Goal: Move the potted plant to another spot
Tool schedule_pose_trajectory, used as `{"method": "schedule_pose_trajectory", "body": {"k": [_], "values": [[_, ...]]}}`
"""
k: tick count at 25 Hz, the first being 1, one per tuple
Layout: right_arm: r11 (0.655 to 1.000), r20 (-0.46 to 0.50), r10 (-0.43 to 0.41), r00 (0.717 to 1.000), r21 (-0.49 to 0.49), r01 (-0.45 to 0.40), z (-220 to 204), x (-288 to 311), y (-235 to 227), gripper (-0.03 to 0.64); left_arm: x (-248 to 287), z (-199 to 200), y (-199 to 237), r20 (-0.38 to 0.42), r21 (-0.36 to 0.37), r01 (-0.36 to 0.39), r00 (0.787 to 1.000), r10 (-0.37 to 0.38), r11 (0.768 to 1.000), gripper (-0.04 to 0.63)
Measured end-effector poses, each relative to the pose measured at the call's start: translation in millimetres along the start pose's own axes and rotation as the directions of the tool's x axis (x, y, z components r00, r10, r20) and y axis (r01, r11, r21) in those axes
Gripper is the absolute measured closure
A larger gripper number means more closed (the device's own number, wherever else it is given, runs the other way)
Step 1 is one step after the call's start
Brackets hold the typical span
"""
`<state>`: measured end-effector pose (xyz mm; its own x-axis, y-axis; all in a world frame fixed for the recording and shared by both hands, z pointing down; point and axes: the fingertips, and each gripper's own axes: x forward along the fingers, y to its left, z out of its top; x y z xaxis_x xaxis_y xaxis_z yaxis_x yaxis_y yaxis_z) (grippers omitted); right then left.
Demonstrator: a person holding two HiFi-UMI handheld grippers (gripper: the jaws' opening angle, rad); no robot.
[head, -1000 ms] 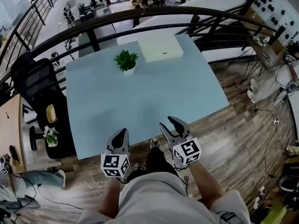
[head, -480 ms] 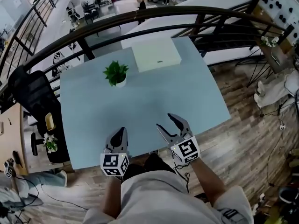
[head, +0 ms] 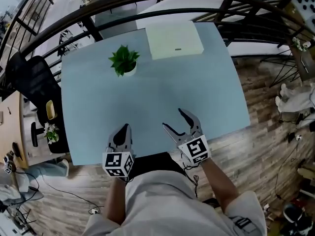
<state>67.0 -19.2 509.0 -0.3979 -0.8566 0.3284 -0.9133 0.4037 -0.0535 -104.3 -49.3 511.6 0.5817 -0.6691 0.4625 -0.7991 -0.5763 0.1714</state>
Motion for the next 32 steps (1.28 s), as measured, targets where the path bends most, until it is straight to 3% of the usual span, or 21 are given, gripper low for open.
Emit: {"method": "schedule_pose_trajectory", "body": {"k": [7,17,32], "values": [[1.000,-0.030,0.028,0.999,-0.010,-0.028,-5.5,57.3,-5.8,0.259,21.6,-11.6,41.7,-0.051,-0.034,-0.030,0.998,0.028,0.999,0.583],[1.000,-0.062,0.029,0.998,-0.010,-0.030,-8.0,138.8,-18.7,0.238,72.8,-12.9,80.2,-0.091,-0.070,0.006,0.996,-0.012,0.998,0.583],[0.997,-0.092,0.067,0.994,-0.018,-0.069,-7.3,259.5,-38.7,0.213,146.3,-26.3,141.3,-0.104,-0.119,0.001,0.995,-0.014,0.993,0.583]]}}
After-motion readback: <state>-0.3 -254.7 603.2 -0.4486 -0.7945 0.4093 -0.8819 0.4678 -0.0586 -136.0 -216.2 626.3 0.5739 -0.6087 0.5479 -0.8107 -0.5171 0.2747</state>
